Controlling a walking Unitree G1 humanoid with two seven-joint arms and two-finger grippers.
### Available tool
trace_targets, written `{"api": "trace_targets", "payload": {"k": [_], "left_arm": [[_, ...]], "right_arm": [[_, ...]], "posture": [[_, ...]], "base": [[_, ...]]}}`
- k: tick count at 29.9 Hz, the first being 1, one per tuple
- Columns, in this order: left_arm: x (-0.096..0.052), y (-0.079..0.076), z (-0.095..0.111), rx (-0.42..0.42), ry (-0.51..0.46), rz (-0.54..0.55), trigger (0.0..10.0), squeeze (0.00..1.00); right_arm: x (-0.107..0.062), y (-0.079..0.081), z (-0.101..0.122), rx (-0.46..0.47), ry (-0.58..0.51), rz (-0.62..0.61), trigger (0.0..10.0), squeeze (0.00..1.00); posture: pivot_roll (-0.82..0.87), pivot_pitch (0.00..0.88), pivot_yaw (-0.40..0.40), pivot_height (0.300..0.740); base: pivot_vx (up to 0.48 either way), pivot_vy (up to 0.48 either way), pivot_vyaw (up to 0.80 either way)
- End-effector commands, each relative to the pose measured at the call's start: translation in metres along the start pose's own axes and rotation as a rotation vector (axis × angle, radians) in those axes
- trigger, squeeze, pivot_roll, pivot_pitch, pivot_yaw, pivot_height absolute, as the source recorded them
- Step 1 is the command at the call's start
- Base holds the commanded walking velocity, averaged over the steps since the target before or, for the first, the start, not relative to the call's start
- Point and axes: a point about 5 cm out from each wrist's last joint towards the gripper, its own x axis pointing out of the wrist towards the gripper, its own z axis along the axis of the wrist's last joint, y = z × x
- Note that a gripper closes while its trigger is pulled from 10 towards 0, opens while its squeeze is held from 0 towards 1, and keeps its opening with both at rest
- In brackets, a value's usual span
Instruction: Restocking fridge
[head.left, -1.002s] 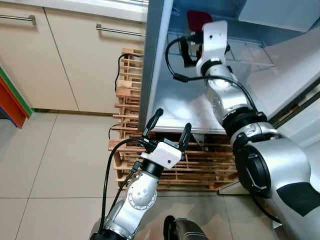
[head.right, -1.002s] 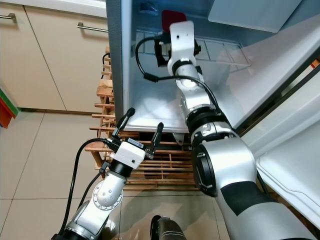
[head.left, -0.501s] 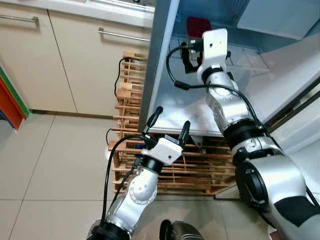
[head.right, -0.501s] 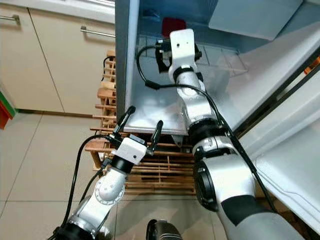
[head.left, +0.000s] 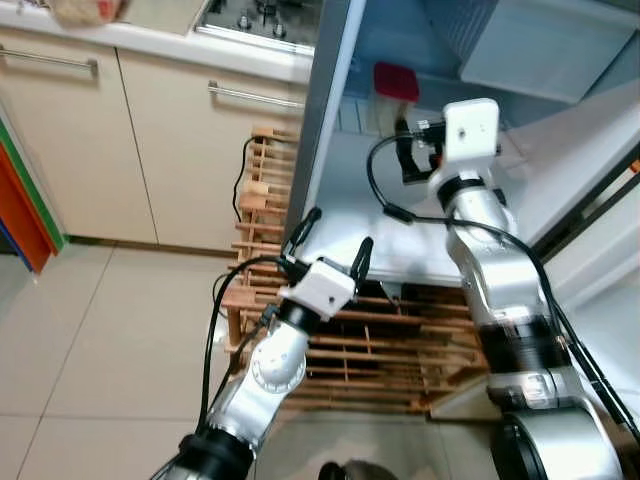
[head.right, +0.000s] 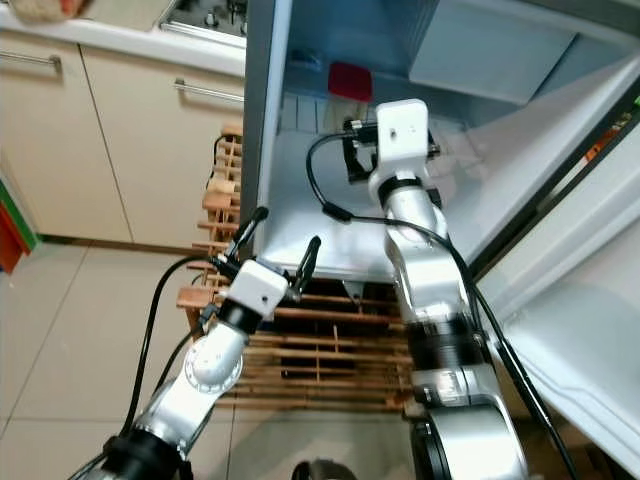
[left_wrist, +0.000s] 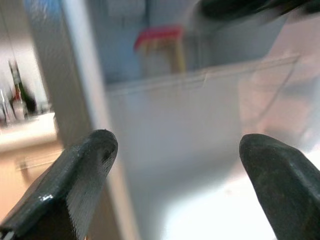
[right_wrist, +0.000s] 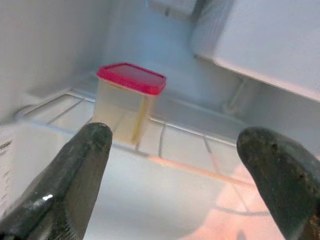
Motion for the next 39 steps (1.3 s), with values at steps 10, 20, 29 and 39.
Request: {"api": "trace_targets", "payload": {"k": [10, 20, 29, 39], "left_arm": [[-0.019, 0.06, 0.004, -0.185, 0.138, 0.174, 10.0, 0.0], [-0.046, 0.065, 0.01, -0.197, 0.223, 0.184, 10.0, 0.0], [-0.039, 0.071, 0.0, -0.148, 0.275, 0.211, 10.0, 0.0], [-0.029, 0.071, -0.008, -0.145, 0.295, 0.208, 10.0, 0.0]], "right_arm": [[-0.067, -0.024, -0.045, 0.024, 0.046, -0.032, 10.0, 0.0], [-0.111, -0.044, -0.083, 0.196, 0.215, -0.21, 10.0, 0.0], [-0.109, -0.036, -0.089, 0.16, 0.222, -0.186, 10.0, 0.0], [-0.096, -0.034, -0.089, 0.154, 0.213, -0.178, 10.0, 0.0]], "posture": [[0.06, 0.0, -0.084, 0.74], [0.06, 0.0, -0.063, 0.74], [0.05, 0.0, -0.051, 0.74], [0.03, 0.0, -0.055, 0.74]], "base": [[0.0, 0.0, 0.0], [0.0, 0.0, 0.0], [0.0, 0.0, 0.0], [-0.225, 0.0, 0.0]]}}
